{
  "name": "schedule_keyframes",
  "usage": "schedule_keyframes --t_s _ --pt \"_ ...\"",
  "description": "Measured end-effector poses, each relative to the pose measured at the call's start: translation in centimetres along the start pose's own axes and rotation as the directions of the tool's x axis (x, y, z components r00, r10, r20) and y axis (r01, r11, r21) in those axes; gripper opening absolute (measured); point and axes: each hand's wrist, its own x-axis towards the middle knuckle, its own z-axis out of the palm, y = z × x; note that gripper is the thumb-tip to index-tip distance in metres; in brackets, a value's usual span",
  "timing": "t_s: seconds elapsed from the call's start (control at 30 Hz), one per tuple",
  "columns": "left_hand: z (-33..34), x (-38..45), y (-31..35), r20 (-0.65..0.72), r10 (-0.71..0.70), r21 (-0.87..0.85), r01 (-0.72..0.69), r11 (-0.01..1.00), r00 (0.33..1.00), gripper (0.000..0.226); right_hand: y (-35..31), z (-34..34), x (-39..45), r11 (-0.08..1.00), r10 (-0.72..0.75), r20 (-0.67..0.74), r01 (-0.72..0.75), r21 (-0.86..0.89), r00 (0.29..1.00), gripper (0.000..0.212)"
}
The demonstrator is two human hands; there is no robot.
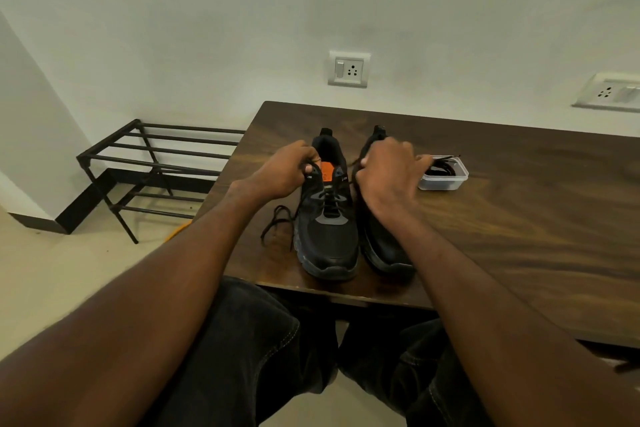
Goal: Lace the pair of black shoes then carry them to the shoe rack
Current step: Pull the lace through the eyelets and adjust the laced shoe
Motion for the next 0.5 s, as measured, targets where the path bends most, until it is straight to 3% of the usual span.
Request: schedule_keyframes --t_s 0.1,0.27,0.4,0.5 --pt "-0.2 -0.2 0.1 0.003 -0.015 -0.021 0.015 1.000 1.000 0.017 1.7 -1.7 0.8 0.989 0.148 -0.012 -0.148 -0.019 0.989 0.036" --pt "0.0 -0.2 -0.1 -0.005 -0.009 -0.006 0.009 1.000 1.000 0.020 3.1 -2.8 0.9 0.989 0.129 0.177 -0.139 0.042 0.976 0.023" --pt "-0.5 -0.7 1.0 0.005 0.054 -0.085 -0.053 0.995 0.999 0.017 4.5 -3.2 1.0 0.959 -0.096 0.382 -0.017 0.282 0.919 0.014" --pt "-1.0 -1.7 2.2 0.051 0.121 0.084 -0.125 0.989 0.991 0.004 5.9 -4.4 0.4 0.915 -0.277 0.546 0.044 0.401 0.791 0.011"
